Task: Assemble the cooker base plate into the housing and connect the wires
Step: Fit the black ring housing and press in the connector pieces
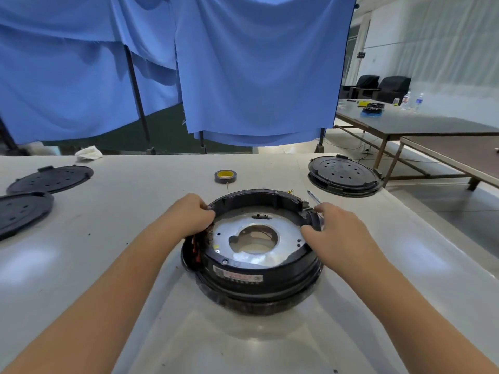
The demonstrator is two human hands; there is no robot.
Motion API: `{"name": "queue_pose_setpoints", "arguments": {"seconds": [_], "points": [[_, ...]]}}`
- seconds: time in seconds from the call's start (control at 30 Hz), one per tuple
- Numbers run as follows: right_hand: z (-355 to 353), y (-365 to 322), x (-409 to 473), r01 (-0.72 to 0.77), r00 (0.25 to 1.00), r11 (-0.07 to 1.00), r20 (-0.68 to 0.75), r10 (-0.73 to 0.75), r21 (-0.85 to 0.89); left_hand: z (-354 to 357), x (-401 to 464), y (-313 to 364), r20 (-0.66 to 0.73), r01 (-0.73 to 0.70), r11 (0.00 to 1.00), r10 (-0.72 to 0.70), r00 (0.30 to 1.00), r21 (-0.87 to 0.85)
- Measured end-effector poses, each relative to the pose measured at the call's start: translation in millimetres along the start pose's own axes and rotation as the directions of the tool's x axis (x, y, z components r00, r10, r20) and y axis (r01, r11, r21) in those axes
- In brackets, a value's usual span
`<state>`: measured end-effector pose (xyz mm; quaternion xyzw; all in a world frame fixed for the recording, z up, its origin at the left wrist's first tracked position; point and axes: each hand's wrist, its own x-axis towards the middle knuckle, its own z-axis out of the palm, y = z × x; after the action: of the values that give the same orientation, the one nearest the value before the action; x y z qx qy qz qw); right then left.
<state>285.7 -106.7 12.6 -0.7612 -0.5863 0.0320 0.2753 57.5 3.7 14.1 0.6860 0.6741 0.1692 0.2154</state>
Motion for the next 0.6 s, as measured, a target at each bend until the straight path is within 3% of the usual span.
{"name": "queue_pose_setpoints", "arguments": {"seconds": [0.27,0.6], "points": [[0.0,-20.5,-17.7,0.040,0.998,0.997,-0.045,-0.043,-0.065,2.5,14.5,0.3,-0.079,-0.096,0.993,0.101,0.992,0.066],[13.3,-20.9,-25.4,0.088,0.993,0.992,0.084,-0.081,-0.087,12.3,16.5,1.6,-0.172,-0.097,0.991,0.111,0.979,0.091]]}}
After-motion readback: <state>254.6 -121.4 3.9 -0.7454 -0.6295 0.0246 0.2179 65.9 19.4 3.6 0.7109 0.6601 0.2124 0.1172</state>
